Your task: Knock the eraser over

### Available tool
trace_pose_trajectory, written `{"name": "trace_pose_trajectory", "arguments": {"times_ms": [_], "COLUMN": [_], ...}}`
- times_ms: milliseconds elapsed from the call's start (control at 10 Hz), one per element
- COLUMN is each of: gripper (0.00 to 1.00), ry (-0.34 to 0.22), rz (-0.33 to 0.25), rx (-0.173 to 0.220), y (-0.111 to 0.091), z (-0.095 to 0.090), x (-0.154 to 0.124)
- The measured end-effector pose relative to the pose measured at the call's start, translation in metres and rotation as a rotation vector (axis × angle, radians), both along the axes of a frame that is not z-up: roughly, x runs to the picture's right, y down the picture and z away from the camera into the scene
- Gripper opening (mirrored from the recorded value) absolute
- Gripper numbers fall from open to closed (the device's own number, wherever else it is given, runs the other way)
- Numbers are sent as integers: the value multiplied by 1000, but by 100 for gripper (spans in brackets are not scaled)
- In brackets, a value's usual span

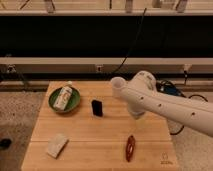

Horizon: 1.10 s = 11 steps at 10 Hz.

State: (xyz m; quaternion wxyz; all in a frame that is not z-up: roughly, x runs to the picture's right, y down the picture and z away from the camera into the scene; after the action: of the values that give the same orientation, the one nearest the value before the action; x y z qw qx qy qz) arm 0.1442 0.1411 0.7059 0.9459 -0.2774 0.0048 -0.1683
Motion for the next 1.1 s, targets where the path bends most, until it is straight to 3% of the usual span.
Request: {"name": "trace_pose_trajectory", "arguments": {"times_ms": [1100], "gripper": [80], "ry": [-35], "rz": [-17], "rx": [-14], "y": [4], "z": [13], "x": [-7]}}
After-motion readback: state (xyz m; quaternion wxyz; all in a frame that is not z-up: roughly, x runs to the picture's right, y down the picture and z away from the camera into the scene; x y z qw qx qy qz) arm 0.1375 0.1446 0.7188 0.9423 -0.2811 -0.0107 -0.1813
